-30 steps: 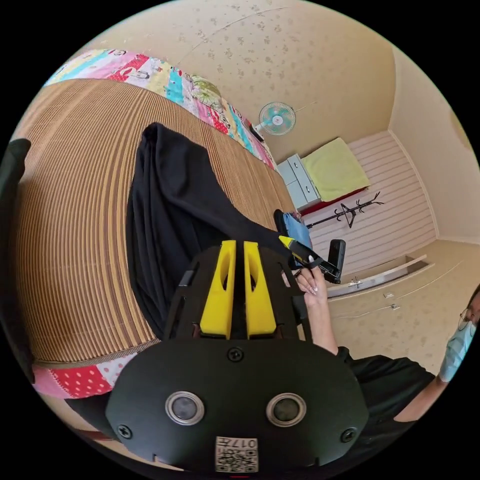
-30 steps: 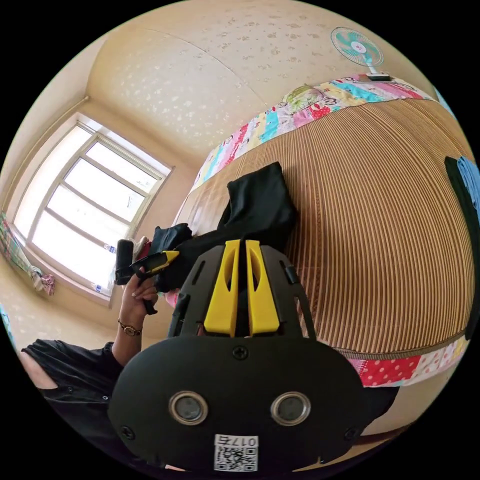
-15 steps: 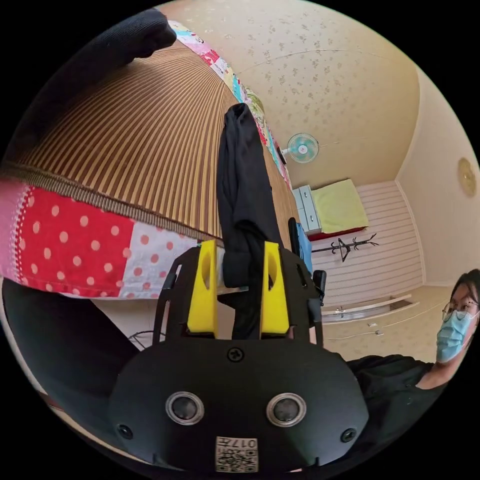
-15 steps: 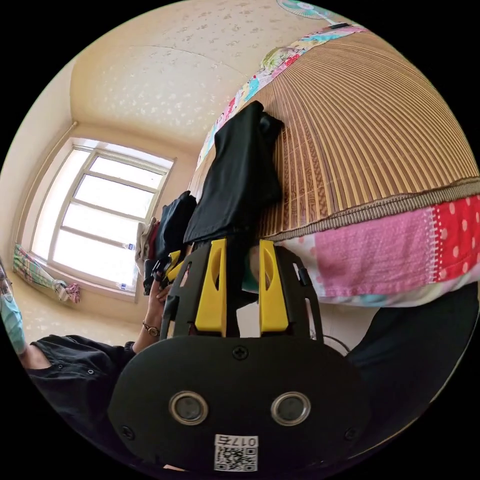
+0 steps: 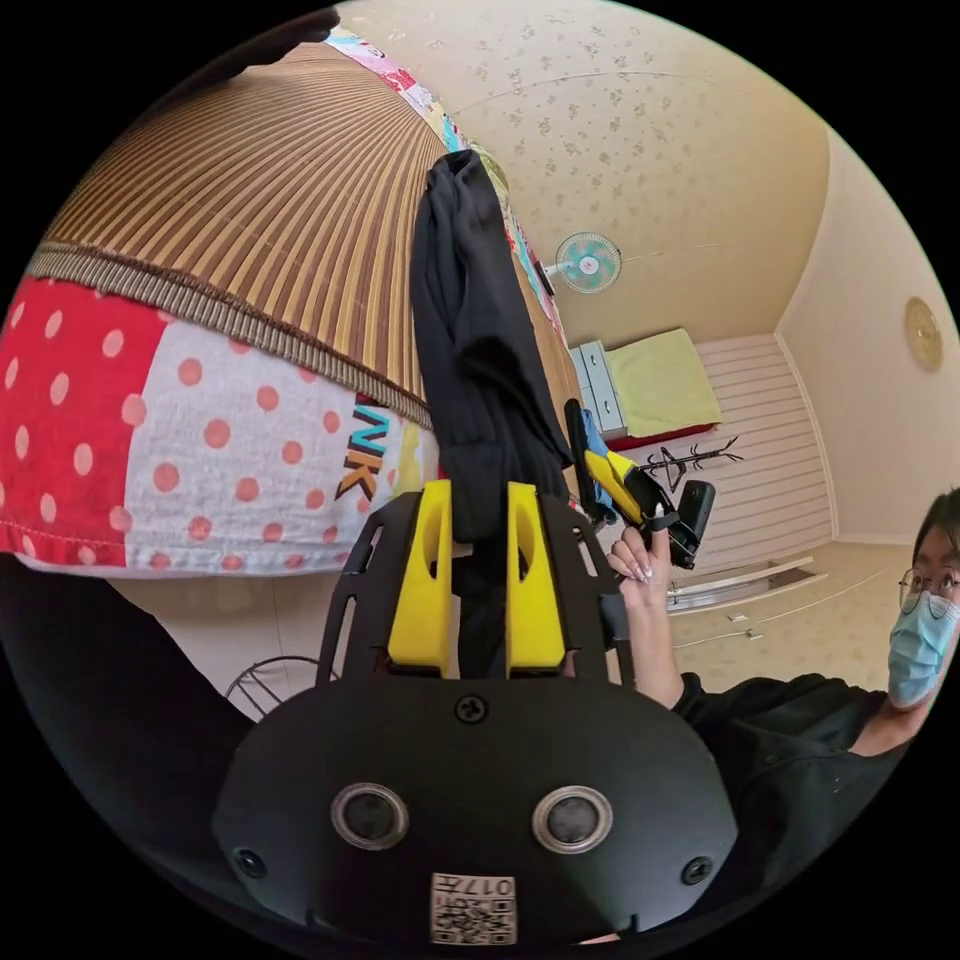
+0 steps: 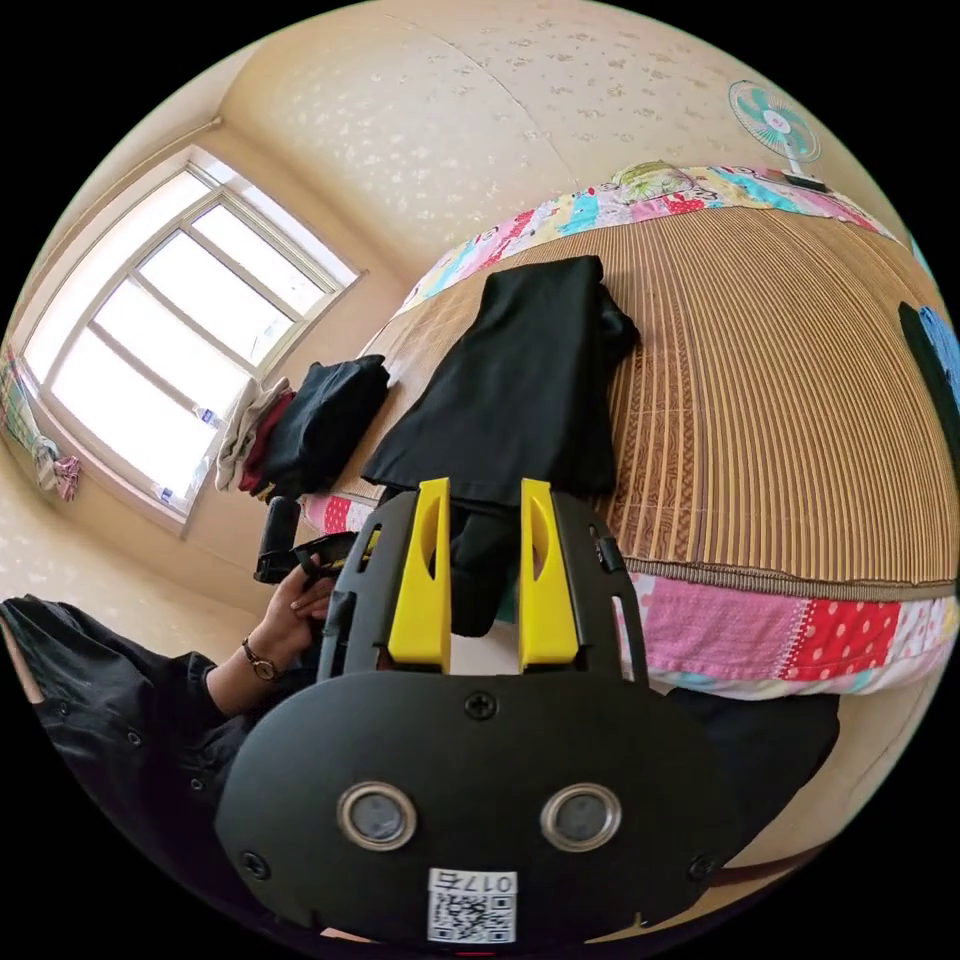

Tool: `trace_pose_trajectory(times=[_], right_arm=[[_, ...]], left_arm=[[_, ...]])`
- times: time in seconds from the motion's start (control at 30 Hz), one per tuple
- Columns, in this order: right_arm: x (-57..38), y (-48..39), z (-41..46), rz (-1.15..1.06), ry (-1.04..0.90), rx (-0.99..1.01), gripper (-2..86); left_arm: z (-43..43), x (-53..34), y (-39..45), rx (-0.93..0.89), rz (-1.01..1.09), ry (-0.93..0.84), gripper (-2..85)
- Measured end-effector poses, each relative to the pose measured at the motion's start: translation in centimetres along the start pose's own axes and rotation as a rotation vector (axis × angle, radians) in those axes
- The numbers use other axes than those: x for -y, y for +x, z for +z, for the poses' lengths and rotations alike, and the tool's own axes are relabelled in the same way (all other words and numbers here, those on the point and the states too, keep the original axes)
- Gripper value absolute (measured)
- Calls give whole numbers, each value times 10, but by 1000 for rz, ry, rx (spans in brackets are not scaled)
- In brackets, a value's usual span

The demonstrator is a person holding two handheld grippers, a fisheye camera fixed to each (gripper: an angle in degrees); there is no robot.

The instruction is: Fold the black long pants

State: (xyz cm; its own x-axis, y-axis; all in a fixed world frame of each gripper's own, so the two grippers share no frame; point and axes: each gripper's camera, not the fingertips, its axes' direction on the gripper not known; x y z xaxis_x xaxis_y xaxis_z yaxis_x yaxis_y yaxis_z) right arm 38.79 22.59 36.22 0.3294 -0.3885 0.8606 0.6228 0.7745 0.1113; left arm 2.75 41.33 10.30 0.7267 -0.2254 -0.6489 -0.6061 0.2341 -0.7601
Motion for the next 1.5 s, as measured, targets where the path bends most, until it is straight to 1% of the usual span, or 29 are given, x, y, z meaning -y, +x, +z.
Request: trace_pose_trajectory(times=[0.1, 0.17, 0.27, 0.33, 0.47, 0.57, 0.7, 0.8, 0.87, 0.93, 0.97, 1.03, 1.07, 1.2, 1.3, 1.37, 1.43, 1.47, 1.5], right_arm=[[15, -7, 20, -41, 2, -51, 101], [31, -5, 30, -50, 2, -36, 101], [72, 0, 48, -64, -18, -35, 100], [116, 0, 63, -88, -27, -65, 101], [185, -2, 105, -121, -58, -124, 103], [237, -6, 156, -122, -119, -98, 107], [295, -11, 246, -92, -176, -208, 118], [330, -8, 307, -77, -198, -235, 119], [348, -3, 352, -83, -250, -296, 115], [361, 17, 415, -75, -326, -405, 106], [362, 23, 428, -78, -336, -421, 105], [363, 36, 449, -155, -251, -409, 103], [364, 37, 452, -177, -246, -408, 103], [394, 37, 470, -271, -421, -372, 113], [416, 13, 446, -476, -364, -400, 126], [433, 6, 443, -580, -386, -414, 136], [450, 14, 466, -668, -546, -470, 158], [453, 18, 474, -685, -599, -468, 163], [456, 25, 488, -715, -693, -422, 166]], left_arm=[[-6, -14, -6, -26, 34, 32, 87], [-10, -22, -3, -14, 62, 57, 97], [-24, -34, 10, 64, 134, 98, 111], [-38, -42, 23, 139, 196, 162, 114], [-47, -48, 34, 177, 259, 210, 112], [-44, -54, 36, 153, 271, 213, 112], [-44, -62, 30, 128, 236, 245, 115], [-48, -64, 25, 107, 231, 243, 116], [-50, -68, 21, 88, 219, 255, 115], [-54, -71, 19, 77, 213, 256, 115], [-55, -71, 19, 76, 213, 253, 115], [-60, -71, 17, 60, 212, 250, 114], [-62, -72, 15, 52, 207, 252, 115], [-69, -77, 2, -26, 155, 263, 118], [-72, -81, -1, -38, 142, 267, 117], [-72, -82, -2, -41, 138, 270, 116], [-73, -83, -4, -46, 131, 275, 115], [-73, -83, -4, -48, 129, 277, 114], [-73, -84, -5, -51, 127, 282, 114]])
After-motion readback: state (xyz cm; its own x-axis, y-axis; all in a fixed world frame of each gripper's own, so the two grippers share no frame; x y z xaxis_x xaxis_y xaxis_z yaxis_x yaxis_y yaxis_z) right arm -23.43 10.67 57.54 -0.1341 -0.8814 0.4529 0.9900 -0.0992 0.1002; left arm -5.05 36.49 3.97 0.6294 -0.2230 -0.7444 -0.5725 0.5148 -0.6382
